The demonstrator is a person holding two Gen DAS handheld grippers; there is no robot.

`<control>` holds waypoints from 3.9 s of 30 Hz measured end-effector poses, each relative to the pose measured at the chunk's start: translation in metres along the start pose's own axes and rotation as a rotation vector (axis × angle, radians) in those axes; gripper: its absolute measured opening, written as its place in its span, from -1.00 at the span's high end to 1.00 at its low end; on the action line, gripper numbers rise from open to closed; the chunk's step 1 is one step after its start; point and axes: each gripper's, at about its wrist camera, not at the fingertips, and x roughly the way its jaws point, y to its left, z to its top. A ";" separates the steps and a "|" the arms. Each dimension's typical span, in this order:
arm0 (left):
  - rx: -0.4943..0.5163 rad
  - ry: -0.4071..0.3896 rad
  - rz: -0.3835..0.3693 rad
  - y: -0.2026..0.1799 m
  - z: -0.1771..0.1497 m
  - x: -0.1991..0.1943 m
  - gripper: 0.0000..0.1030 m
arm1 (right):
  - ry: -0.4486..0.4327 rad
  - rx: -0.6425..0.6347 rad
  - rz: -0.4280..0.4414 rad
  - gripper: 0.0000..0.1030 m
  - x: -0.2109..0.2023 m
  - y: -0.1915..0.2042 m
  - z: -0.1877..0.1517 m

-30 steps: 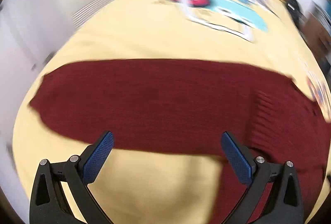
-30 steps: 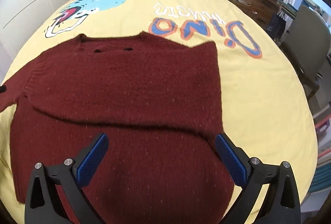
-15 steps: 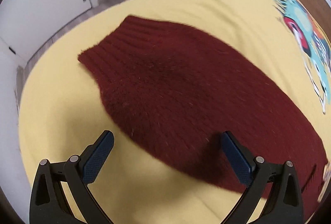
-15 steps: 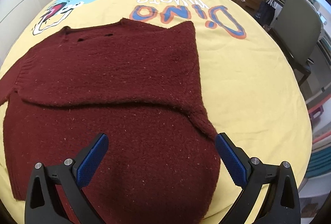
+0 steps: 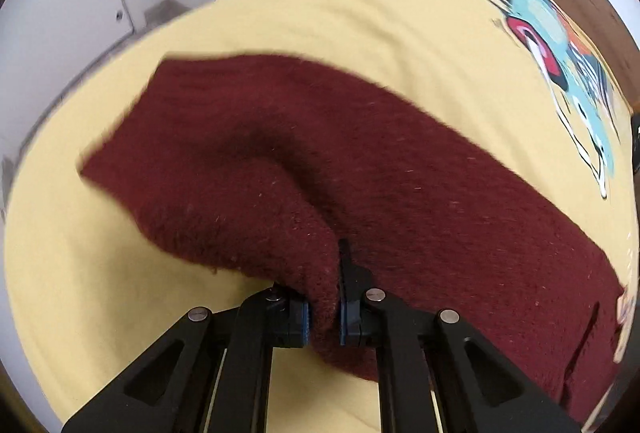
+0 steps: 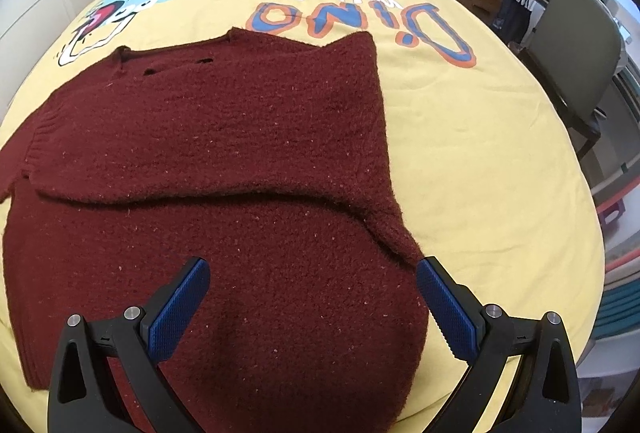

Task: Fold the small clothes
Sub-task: 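Grasp the sweater side edge with the left tool and fold it inward, then grasp the folded side with the left tool while the right tool grasps the hem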

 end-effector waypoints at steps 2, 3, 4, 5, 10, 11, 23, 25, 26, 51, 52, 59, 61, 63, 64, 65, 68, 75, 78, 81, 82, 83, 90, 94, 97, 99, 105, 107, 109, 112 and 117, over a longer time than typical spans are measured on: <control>0.046 -0.018 0.000 -0.008 -0.002 -0.011 0.85 | -0.006 -0.003 -0.001 -0.99 -0.002 0.001 0.002; 0.061 -0.026 -0.011 -0.011 -0.004 -0.016 0.85 | -0.012 -0.003 -0.002 -0.99 -0.003 0.001 0.004; 0.077 -0.035 -0.028 -0.017 -0.010 -0.024 0.85 | -0.016 -0.003 -0.002 -0.99 -0.004 0.001 0.005; 0.098 -0.044 -0.043 -0.027 -0.012 -0.032 0.85 | -0.023 -0.003 0.001 -0.99 -0.005 0.001 0.007; 0.215 -0.075 -0.101 -0.078 -0.032 -0.067 0.86 | -0.058 -0.005 0.025 -0.99 -0.013 0.003 0.014; 0.244 -0.083 -0.125 -0.092 -0.038 -0.077 0.86 | -0.064 -0.003 0.029 -0.99 -0.014 0.003 0.016; 0.513 -0.052 -0.281 -0.255 -0.112 -0.098 0.86 | -0.095 0.026 0.080 -0.99 -0.020 -0.012 0.036; 0.546 -0.047 -0.306 -0.280 -0.121 -0.098 0.86 | -0.100 0.022 0.081 -0.99 -0.023 -0.015 0.039; 0.566 -0.049 -0.321 -0.295 -0.127 -0.100 0.86 | -0.103 0.020 0.081 -0.99 -0.024 -0.016 0.040; 0.807 0.081 -0.264 -0.420 -0.253 0.002 0.79 | -0.025 0.092 0.106 -0.99 0.004 -0.045 0.016; 0.810 0.075 -0.261 -0.419 -0.254 0.003 0.79 | -0.022 0.093 0.107 -0.99 0.005 -0.045 0.015; 0.867 0.044 -0.204 -0.424 -0.263 0.003 0.36 | -0.019 0.103 0.109 -0.99 0.007 -0.046 0.012; 0.868 0.065 -0.209 -0.424 -0.264 0.002 -0.32 | -0.021 0.109 0.112 -0.99 0.007 -0.047 0.011; 0.876 0.106 -0.233 -0.425 -0.264 0.000 -0.76 | -0.022 0.113 0.120 -0.99 0.006 -0.048 0.010; 0.879 0.107 -0.237 -0.424 -0.263 -0.003 -0.77 | -0.022 0.115 0.121 -0.99 0.006 -0.049 0.009; 0.887 0.101 -0.237 -0.424 -0.262 -0.007 -0.77 | -0.021 0.116 0.119 -0.99 0.005 -0.050 0.008; 0.899 0.106 -0.251 -0.421 -0.257 -0.015 -0.92 | -0.021 0.123 0.115 -0.99 0.004 -0.054 0.007; 0.915 0.059 -0.248 -0.389 -0.247 -0.041 -0.95 | -0.034 0.138 0.112 -0.99 -0.004 -0.058 0.004; 0.869 0.049 -0.232 -0.360 -0.236 -0.043 -0.95 | -0.033 0.131 0.118 -0.99 -0.005 -0.054 0.004; 0.809 0.027 -0.209 -0.324 -0.218 -0.042 -0.95 | -0.031 0.117 0.121 -0.99 -0.005 -0.048 0.004; 0.782 0.019 -0.200 -0.312 -0.210 -0.041 -0.95 | -0.029 0.112 0.125 -0.99 -0.005 -0.045 0.004; 0.752 0.021 -0.188 -0.299 -0.202 -0.039 -0.95 | -0.028 0.108 0.126 -0.99 -0.004 -0.043 0.005; 0.646 0.010 -0.098 -0.242 -0.174 -0.019 -0.94 | -0.010 0.066 0.133 -0.99 0.000 -0.022 0.006; 0.646 0.017 -0.090 -0.235 -0.174 -0.001 -0.93 | 0.008 0.042 0.126 -0.99 0.005 -0.012 0.006; 0.669 0.022 -0.095 -0.240 -0.172 0.016 -0.83 | 0.019 0.021 0.118 -0.99 0.007 -0.003 0.007; 0.675 0.030 -0.115 -0.244 -0.171 0.023 -0.53 | 0.025 0.004 0.113 -0.99 0.008 0.003 0.009; 0.696 0.012 -0.210 -0.257 -0.170 0.022 0.32 | 0.008 -0.061 0.125 -0.99 0.003 0.035 0.030; 0.702 0.033 -0.245 -0.261 -0.170 0.022 0.67 | -0.004 -0.081 0.139 -0.99 0.000 0.048 0.040; 0.707 0.047 -0.255 -0.261 -0.170 0.021 0.74 | -0.024 -0.109 0.164 -0.99 -0.004 0.067 0.055; 0.711 0.061 -0.267 -0.263 -0.170 0.019 0.77 | -0.054 -0.171 0.207 -0.99 -0.011 0.101 0.076; 0.695 0.081 -0.292 -0.259 -0.166 0.019 0.78 | -0.079 -0.323 0.277 -0.99 -0.012 0.172 0.102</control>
